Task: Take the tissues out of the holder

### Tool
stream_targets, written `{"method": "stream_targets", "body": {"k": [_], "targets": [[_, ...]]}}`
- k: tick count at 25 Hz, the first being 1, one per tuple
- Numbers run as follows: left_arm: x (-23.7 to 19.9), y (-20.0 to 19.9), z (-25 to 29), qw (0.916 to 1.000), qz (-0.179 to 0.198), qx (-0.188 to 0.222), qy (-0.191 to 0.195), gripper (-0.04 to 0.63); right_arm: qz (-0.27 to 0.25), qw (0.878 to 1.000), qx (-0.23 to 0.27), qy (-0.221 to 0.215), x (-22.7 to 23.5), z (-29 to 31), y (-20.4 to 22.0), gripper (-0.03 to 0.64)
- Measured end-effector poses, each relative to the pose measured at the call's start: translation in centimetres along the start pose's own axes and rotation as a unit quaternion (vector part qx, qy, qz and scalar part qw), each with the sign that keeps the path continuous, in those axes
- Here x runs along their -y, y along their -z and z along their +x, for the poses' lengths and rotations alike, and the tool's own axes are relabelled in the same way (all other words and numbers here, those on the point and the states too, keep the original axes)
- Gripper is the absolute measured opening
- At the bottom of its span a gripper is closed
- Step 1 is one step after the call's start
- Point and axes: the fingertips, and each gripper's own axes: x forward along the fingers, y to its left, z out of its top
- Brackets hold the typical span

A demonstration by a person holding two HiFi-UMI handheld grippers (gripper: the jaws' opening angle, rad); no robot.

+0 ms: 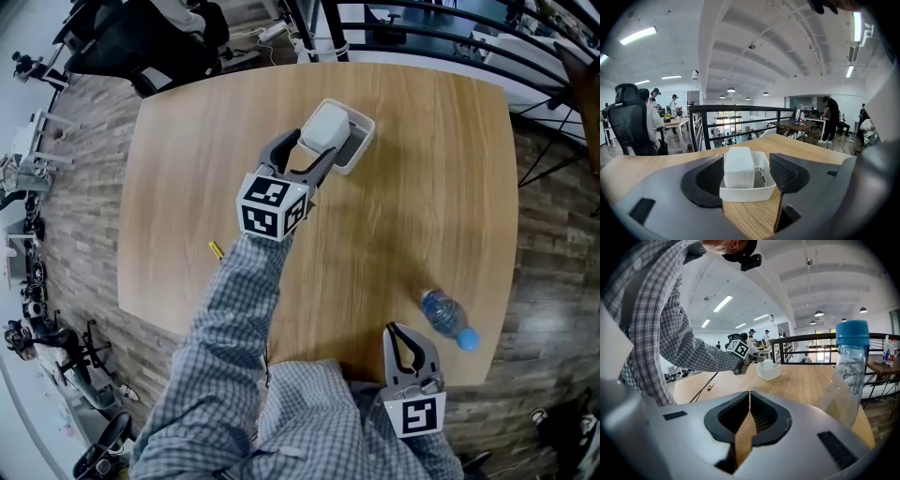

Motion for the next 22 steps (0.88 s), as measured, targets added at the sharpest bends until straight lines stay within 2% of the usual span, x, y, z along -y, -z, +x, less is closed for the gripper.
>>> {"method": "stream_targets", "body": {"k": [7,14,17,19,22], "targets": [[-0.8,1.5,1.7,0.9996,-0.015,-0.023,0.001,0.304,0.003,1.000,-0.003,0.006,0.5,-0.3,0.5,0.020],[-1.1,2.2,3.1,0.9992,-0.032,-0.025,-0.005,0.304,0.005,1.000,-0.017,0.010,0.6,-0.7,1.5,0.020],[-1.5,2.5,3.4,0.9990,-0.031,-0.026,-0.019,0.303,0.009,1.000,-0.019,0.018,1.0,-0.9,1.7,0.020],[-1.8,2.6,3.5,0.9990,-0.028,-0.024,-0.027,0.260,0.008,1.000,-0.019,0.020,1.2,-1.0,1.7,0.020],[-1.7,2.4,3.5,0.9992,-0.025,-0.019,-0.026,0.242,0.008,0.999,-0.020,0.025,1.3,-1.1,1.6,0.020]]}}
